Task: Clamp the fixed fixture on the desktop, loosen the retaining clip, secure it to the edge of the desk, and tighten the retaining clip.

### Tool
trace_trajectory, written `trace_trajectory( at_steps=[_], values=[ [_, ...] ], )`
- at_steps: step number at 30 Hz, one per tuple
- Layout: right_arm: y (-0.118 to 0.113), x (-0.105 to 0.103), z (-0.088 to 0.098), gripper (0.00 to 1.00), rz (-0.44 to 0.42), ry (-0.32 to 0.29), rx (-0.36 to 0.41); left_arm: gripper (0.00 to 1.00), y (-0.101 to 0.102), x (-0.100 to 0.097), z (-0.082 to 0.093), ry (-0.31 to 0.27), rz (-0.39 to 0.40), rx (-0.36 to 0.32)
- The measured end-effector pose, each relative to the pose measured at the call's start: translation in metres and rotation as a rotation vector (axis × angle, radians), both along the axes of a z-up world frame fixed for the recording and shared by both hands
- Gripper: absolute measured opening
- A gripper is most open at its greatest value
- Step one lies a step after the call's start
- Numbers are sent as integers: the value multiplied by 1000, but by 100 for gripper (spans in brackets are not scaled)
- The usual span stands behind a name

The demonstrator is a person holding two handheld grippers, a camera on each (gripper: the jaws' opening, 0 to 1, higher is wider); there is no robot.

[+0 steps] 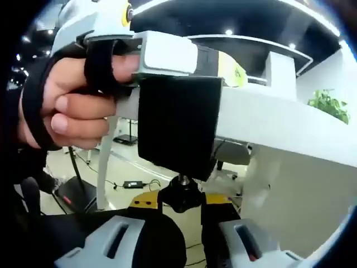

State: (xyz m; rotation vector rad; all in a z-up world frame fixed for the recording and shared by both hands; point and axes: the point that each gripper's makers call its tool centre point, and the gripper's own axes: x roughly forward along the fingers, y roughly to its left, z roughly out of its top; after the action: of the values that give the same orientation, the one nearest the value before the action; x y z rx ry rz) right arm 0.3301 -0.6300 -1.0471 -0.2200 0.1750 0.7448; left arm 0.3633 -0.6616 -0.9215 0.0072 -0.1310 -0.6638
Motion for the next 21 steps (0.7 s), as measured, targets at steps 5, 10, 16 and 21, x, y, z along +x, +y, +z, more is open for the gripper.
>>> trace_trajectory(
  at_steps=[5,10,16,21],
  values=[
    [3,5,-5,24,152,35,-3,1,0,0,0,0,4,0],
    [8,4,-7,24,302,60,-9,1,1,1,-1,14,5,-3],
    [9,1,-8,24,391,66,34,1,1,3,-1,26,11,-5],
    [10,2,-7,24,429,38,37,1,1,4,-1,28,13,-6]
  ],
)
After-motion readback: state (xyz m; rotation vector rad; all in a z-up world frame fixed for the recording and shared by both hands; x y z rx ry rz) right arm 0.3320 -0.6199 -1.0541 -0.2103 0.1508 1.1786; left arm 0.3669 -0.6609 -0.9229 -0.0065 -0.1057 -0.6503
